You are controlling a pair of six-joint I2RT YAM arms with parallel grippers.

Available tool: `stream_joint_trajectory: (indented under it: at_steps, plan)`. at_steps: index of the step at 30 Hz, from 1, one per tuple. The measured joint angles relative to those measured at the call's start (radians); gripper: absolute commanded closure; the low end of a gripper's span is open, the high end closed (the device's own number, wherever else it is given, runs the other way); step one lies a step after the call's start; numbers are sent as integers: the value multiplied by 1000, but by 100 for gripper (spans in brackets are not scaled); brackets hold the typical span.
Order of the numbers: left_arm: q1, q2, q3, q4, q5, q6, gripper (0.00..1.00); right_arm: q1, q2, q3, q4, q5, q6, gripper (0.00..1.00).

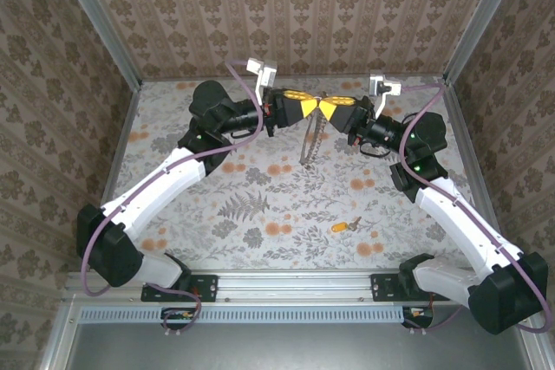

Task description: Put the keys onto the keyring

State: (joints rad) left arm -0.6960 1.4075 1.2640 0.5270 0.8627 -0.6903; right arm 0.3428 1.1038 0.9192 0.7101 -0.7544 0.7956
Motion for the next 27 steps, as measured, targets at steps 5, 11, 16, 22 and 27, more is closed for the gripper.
stream_joint_trajectory:
  at_steps: [5,11,16,22,27]
  plan:
    - [-2,2,39,-124,6,96,100,-27,-8,-1,-43,3,-18,64]
    - [-4,2,154,-375,31,310,100,-84,-57,-5,-145,6,-45,64]
    - [-3,13,247,-562,63,468,100,-90,-69,-5,-194,-21,-67,66]
    - [4,48,303,-708,105,580,100,-90,-69,-5,-207,-89,-84,66]
    - [11,68,303,-768,118,612,100,-90,-69,-5,-209,-127,-87,64]
